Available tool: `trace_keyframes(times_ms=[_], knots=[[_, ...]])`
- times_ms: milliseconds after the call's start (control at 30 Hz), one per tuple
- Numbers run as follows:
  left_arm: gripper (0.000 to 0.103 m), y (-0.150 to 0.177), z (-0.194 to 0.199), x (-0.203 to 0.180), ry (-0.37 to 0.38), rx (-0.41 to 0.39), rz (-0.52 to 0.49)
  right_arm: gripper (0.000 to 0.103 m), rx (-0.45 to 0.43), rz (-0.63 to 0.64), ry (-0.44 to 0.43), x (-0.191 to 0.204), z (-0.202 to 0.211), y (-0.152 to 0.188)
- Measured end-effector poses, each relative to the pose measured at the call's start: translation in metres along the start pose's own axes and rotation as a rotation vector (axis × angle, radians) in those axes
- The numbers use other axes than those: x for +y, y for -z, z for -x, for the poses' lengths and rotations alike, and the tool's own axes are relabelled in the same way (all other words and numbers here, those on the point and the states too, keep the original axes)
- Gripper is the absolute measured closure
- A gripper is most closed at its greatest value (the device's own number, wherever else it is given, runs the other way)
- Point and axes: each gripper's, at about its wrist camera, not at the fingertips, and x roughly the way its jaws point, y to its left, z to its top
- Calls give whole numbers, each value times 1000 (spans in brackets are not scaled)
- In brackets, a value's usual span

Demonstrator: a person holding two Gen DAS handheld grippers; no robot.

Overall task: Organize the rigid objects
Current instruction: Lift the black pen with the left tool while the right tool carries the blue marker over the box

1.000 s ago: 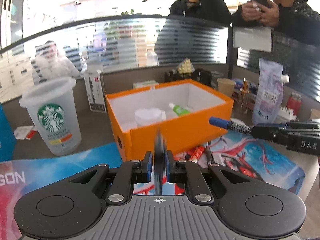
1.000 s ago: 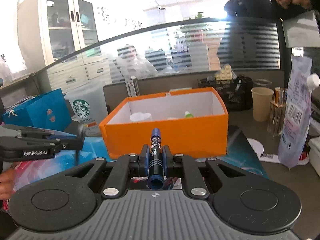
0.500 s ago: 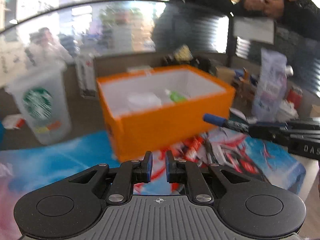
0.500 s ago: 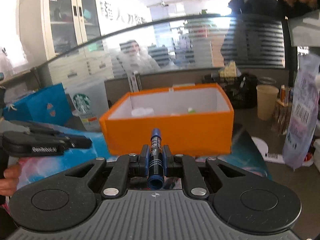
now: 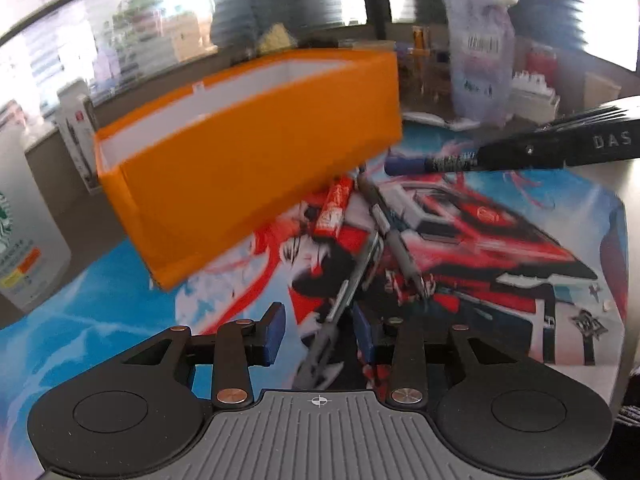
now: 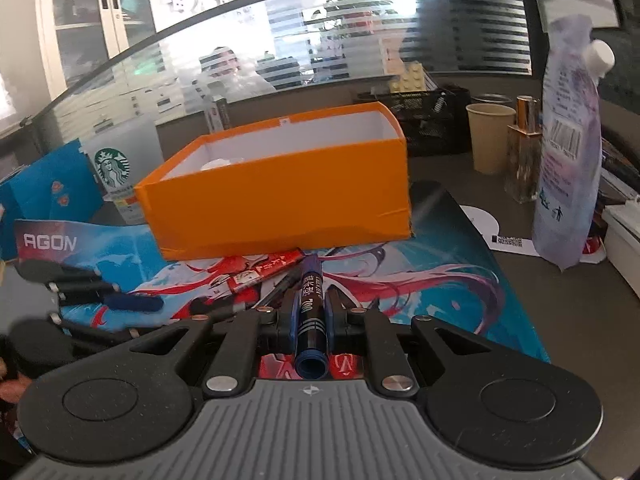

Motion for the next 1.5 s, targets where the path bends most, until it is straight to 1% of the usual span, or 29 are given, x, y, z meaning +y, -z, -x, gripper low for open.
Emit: trace_keyframes(times_ms=[33, 67, 133, 200, 300, 367, 700, 800, 1033, 1200, 1500], knots=[[89, 0, 0, 2, 33, -2, 4, 91, -2, -2, 0, -1, 0, -1], [93, 0, 0, 3, 53, -1, 10, 91, -4, -6, 0, -1, 0, -1], [95, 1, 1, -3, 38, -5, -14, 91, -5, -12, -4, -2, 0, -3], [96, 2, 1, -8, 20, -8, -22, 91, -4, -19, -6, -4, -1, -3], [96, -2, 0, -2, 42, 5, 65, 91, -2, -23, -3, -5, -1, -3], [96, -4, 1, -1, 44, -6, 89, 91, -4, -24, -4, -5, 0, -3], [96, -26, 47, 5, 10, -118, 100, 91, -44, -1, -29, 6, 14, -13], [96, -35, 55, 8, -12, -138, 99, 91, -61, 11, -39, 11, 19, -18], [96, -55, 67, 18, -49, -174, 125, 91, -103, 37, -62, 23, 27, -33], [96, -67, 71, 23, -61, -193, 140, 91, -129, 56, -79, 29, 30, -44], [96, -89, 63, 33, -69, -204, 172, 91, -167, 62, -94, 29, 29, -62]])
